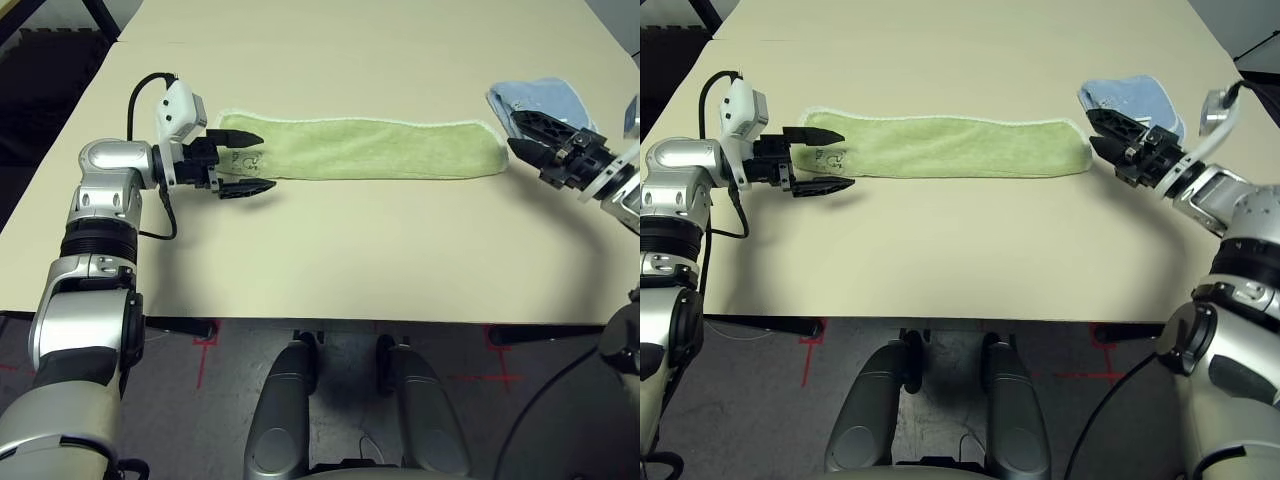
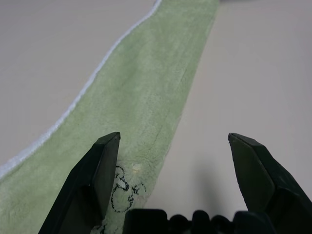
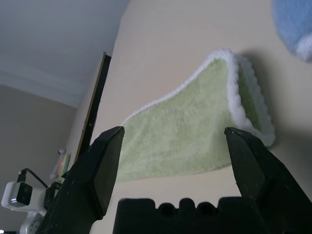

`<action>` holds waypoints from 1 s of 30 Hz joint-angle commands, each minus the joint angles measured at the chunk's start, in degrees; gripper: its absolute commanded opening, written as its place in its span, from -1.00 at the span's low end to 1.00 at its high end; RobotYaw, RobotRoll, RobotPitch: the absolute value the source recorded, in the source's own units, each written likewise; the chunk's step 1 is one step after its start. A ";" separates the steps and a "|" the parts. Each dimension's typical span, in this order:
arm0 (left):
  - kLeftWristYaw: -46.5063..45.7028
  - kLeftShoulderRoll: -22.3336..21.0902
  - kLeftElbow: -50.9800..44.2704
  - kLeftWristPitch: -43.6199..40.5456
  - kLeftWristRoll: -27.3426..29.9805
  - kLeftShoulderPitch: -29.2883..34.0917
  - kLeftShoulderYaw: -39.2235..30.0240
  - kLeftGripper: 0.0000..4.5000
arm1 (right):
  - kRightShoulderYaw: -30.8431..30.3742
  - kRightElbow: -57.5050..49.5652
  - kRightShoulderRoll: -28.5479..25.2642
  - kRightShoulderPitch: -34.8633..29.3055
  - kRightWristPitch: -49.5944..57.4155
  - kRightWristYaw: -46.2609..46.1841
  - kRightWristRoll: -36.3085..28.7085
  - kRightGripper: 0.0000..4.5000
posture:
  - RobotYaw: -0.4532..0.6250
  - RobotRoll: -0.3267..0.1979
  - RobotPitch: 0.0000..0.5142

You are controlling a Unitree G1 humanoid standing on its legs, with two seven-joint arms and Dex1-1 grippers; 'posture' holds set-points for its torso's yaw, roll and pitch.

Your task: Fold the towel and set it aside.

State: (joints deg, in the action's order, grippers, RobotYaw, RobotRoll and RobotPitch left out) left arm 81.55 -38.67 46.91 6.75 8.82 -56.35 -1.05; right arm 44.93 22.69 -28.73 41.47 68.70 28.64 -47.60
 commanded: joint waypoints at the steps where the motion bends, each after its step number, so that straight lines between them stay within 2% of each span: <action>1: 0.69 0.14 -1.88 -0.65 0.19 1.30 0.79 0.99 | 3.74 -5.46 2.16 -2.32 3.11 -6.49 -4.03 1.00 | -0.13 0.25 0.11; 5: 0.68 0.25 -2.55 -1.17 0.30 1.26 0.78 0.99 | 4.89 -6.23 3.66 -3.04 2.07 -11.37 -5.32 1.00 | -0.13 0.25 0.11; 12: 0.67 0.34 -2.99 -1.68 0.37 0.98 0.80 0.99 | 2.07 -0.12 3.44 0.38 -4.62 -14.77 -3.80 1.00 | -0.12 0.25 0.10; 17: 0.75 0.11 -4.12 -2.29 0.52 1.19 0.77 0.99 | 0.10 2.30 3.94 0.80 -5.34 -16.17 -4.16 1.00 | -0.11 0.25 0.10; 23: 0.84 -0.27 -6.10 -3.50 0.77 1.89 0.68 0.99 | 1.98 -1.69 3.76 -1.99 -3.99 -17.60 -7.90 1.00 | -0.11 0.25 0.10; 30: 0.86 -0.24 -7.26 -4.16 0.97 2.39 0.70 0.99 | 6.04 -10.97 5.51 -8.11 0.16 -23.41 -16.46 1.00 | -0.13 0.25 0.10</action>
State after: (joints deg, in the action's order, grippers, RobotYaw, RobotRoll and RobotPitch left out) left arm 81.77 -38.60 41.04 2.85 9.31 -55.10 -0.97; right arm 49.66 14.25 -24.13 35.34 67.60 7.40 -61.73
